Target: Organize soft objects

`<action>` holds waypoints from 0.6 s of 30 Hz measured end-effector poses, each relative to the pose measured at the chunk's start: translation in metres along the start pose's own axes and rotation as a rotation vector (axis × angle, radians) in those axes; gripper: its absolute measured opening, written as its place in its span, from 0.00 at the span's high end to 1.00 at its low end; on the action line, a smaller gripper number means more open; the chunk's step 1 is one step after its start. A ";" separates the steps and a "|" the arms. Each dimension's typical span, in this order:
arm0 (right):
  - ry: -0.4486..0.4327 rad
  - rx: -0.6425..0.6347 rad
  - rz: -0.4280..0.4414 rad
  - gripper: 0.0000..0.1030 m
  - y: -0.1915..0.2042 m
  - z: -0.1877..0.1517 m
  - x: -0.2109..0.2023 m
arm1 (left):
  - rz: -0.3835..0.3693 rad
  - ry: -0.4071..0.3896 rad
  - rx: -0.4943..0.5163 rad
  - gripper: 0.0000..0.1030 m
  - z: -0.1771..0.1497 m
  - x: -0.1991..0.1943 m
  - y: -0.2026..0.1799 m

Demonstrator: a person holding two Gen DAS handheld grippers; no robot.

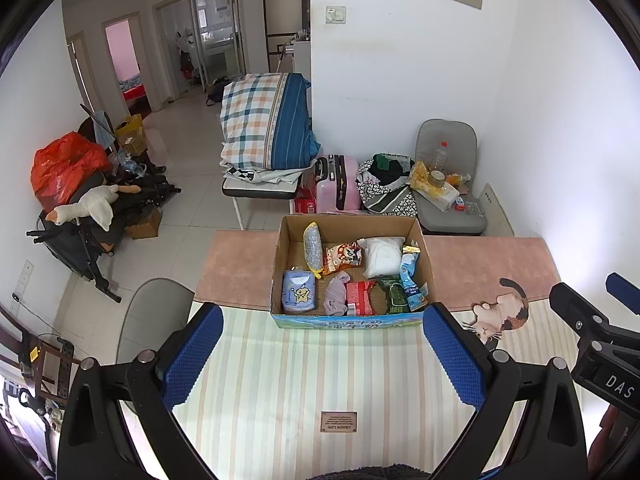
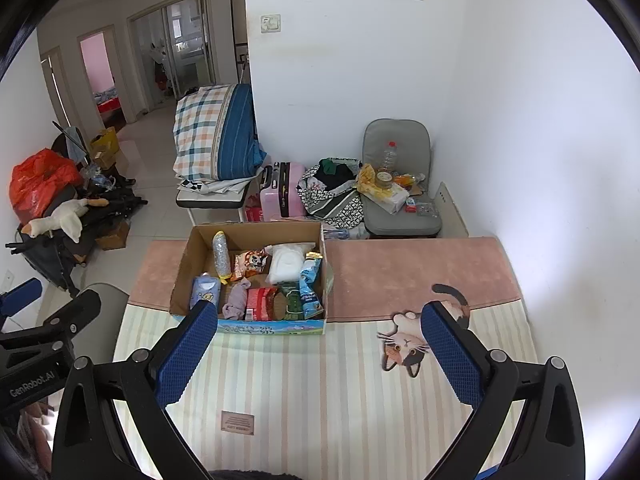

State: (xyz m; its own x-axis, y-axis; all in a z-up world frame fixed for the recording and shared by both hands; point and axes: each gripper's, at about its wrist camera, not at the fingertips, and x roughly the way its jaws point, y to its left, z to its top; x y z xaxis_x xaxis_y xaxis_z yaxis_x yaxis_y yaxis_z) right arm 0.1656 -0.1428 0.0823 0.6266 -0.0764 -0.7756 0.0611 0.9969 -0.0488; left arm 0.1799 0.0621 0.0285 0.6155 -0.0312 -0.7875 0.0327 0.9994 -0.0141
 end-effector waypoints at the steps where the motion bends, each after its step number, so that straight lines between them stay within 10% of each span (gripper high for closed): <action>1: 0.001 0.001 0.001 0.00 0.000 -0.001 0.000 | 0.000 0.000 -0.001 0.01 -0.001 0.000 0.000; 18: -0.001 0.002 0.003 0.00 0.004 -0.001 0.002 | 0.005 -0.001 -0.002 0.01 -0.003 0.001 0.003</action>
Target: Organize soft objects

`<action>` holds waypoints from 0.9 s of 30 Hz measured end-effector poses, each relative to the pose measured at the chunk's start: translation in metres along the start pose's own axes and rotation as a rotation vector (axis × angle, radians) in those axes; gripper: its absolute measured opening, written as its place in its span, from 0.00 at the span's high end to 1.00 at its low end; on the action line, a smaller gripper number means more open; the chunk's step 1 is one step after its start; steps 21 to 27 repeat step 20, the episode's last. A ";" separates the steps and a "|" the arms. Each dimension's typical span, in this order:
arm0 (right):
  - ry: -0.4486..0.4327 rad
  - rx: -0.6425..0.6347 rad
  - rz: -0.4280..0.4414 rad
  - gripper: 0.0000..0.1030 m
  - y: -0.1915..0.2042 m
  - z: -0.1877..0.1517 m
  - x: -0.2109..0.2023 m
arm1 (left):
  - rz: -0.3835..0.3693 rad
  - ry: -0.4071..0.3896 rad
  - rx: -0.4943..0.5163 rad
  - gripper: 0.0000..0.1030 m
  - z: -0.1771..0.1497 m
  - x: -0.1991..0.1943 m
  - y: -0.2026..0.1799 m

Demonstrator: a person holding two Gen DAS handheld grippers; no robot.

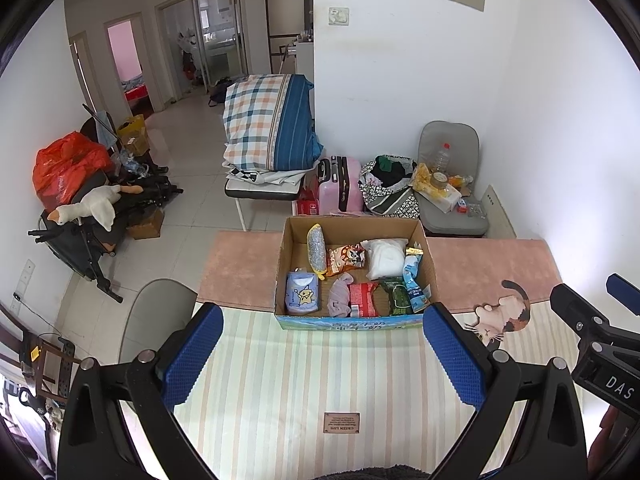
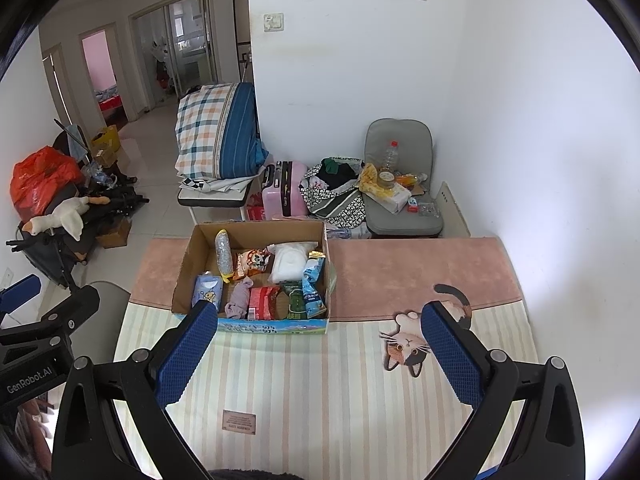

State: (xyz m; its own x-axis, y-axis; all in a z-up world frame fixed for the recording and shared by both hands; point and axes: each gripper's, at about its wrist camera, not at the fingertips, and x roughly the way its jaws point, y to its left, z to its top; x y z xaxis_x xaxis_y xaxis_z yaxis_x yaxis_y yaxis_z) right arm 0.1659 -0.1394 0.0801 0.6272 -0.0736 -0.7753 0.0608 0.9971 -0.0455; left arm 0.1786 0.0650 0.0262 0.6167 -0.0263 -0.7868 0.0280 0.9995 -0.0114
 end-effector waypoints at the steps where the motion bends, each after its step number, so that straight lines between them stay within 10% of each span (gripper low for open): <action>1: -0.001 0.001 0.001 0.00 0.000 0.002 0.000 | 0.000 -0.001 0.001 0.01 0.000 0.000 0.000; 27: -0.012 0.005 -0.006 0.00 0.000 0.004 -0.004 | 0.000 -0.005 -0.001 0.00 0.002 -0.001 -0.001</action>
